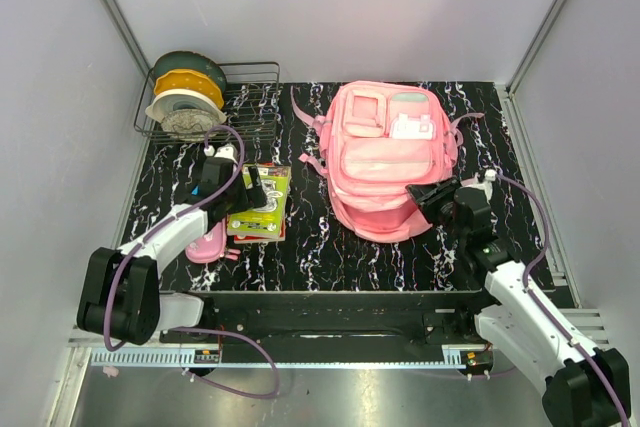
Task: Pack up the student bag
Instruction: Pick up the book from the center of the board.
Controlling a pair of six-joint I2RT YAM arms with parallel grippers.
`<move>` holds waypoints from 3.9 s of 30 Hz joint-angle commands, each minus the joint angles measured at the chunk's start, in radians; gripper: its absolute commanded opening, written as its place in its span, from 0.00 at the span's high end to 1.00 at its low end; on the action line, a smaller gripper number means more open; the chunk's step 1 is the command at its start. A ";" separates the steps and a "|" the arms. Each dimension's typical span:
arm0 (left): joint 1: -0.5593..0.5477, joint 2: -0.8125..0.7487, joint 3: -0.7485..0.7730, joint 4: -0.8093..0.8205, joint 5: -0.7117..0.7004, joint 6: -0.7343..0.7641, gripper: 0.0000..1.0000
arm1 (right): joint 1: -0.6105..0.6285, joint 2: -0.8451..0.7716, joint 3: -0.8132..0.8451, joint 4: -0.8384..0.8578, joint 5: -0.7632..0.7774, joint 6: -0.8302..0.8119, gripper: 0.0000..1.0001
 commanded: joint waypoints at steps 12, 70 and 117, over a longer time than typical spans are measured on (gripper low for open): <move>0.007 -0.013 -0.016 0.074 0.076 0.026 0.01 | 0.052 -0.085 0.083 -0.028 -0.418 -0.304 0.29; 0.006 -0.100 -0.147 0.163 0.178 -0.043 0.01 | 0.428 1.368 0.587 0.889 -0.500 0.100 0.32; 0.006 -0.631 -0.074 0.080 0.219 -0.002 0.01 | 0.438 0.546 0.432 0.309 -0.102 -0.308 1.00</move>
